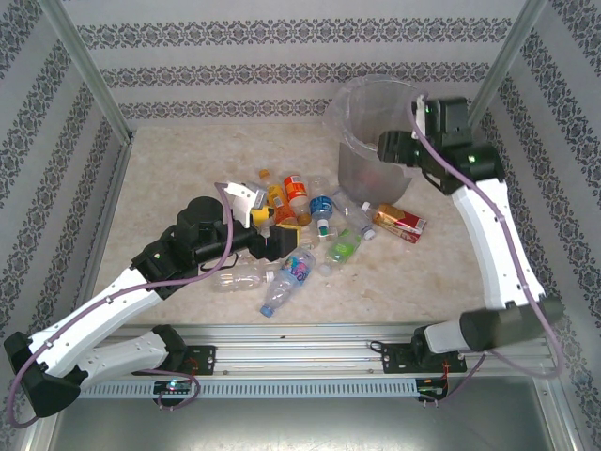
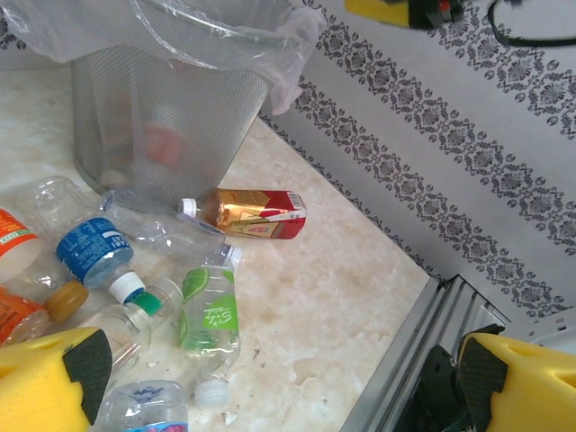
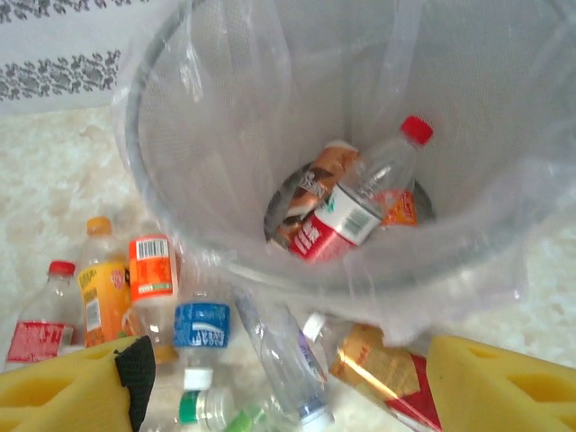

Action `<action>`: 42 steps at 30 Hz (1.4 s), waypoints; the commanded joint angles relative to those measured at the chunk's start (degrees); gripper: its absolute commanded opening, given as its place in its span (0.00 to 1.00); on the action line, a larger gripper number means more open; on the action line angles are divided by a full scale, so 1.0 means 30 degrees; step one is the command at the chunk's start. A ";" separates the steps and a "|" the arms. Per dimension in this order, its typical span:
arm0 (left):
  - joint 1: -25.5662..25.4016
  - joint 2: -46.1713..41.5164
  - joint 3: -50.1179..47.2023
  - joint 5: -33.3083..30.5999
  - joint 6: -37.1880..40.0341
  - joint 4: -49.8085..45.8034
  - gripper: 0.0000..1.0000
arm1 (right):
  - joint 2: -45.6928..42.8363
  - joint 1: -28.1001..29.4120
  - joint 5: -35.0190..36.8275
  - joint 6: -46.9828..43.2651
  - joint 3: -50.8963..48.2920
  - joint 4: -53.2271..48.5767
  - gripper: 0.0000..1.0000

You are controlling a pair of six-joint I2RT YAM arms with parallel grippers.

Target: Put the plastic bottles in the bin

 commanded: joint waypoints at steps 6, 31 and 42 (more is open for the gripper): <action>-0.0256 -0.0215 -0.0527 0.0695 0.0069 0.0221 1.00 | -0.4085 -0.0878 -0.2562 0.1240 -0.6863 0.1360 0.82; -0.0275 -0.0316 -0.1348 0.0822 -0.0963 0.0916 1.00 | -0.2541 -0.6529 -0.7135 0.3498 -1.5367 0.9312 0.98; -0.0286 0.0321 -0.1088 0.1053 -0.0999 0.0965 1.00 | 0.0388 -0.7381 -0.5447 0.1198 -1.4700 1.0748 0.98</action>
